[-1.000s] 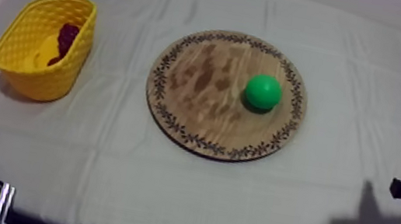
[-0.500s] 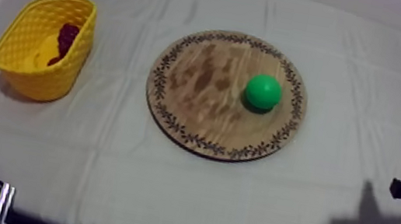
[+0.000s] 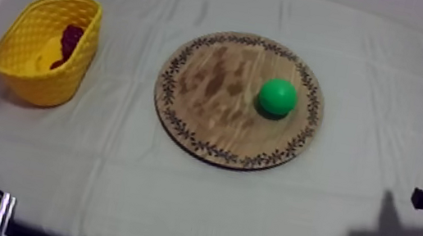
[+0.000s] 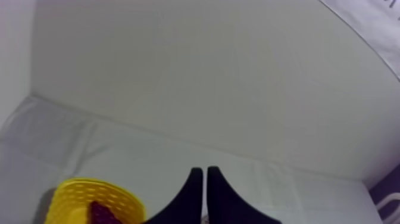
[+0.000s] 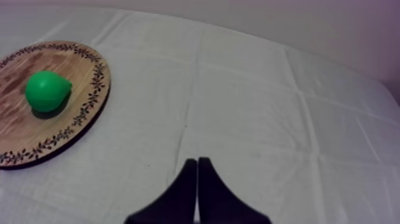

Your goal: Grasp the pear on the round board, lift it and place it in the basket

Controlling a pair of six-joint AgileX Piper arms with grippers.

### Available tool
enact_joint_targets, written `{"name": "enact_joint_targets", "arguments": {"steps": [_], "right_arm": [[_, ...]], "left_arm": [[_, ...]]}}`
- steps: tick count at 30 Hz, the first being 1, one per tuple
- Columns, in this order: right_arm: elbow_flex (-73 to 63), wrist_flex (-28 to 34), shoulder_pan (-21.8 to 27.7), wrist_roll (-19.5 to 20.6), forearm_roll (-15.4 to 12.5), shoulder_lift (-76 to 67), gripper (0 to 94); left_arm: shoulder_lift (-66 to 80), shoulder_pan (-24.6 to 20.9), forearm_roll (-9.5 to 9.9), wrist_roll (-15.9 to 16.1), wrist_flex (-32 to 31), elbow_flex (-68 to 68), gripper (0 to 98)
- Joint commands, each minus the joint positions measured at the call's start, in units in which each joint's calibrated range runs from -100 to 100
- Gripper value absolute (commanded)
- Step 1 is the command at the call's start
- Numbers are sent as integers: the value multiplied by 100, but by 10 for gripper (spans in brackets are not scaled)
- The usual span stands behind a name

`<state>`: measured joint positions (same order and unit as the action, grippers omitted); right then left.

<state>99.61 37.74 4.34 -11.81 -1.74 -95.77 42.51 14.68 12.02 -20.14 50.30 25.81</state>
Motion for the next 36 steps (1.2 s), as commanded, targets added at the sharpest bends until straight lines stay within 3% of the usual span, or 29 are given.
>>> {"name": "enact_joint_targets", "arguments": {"steps": [1, 11, 21, 36], "right_arm": [[5, 0, 2, 1, 1, 1, 5], [5, 0, 2, 1, 1, 1, 5], [5, 0, 2, 1, 1, 1, 5], [5, 0, 2, 1, 1, 1, 5]], "left_arm": [[-361, 290, 7, -66, 103, -545, 0], [-1493, 982, 115, -183, 618, -1824, 0], [-2470, 1783, 604, -385, 1561, -2735, 0], [-4271, 2589, 530, -571, 2896, -4291, 0]]}}
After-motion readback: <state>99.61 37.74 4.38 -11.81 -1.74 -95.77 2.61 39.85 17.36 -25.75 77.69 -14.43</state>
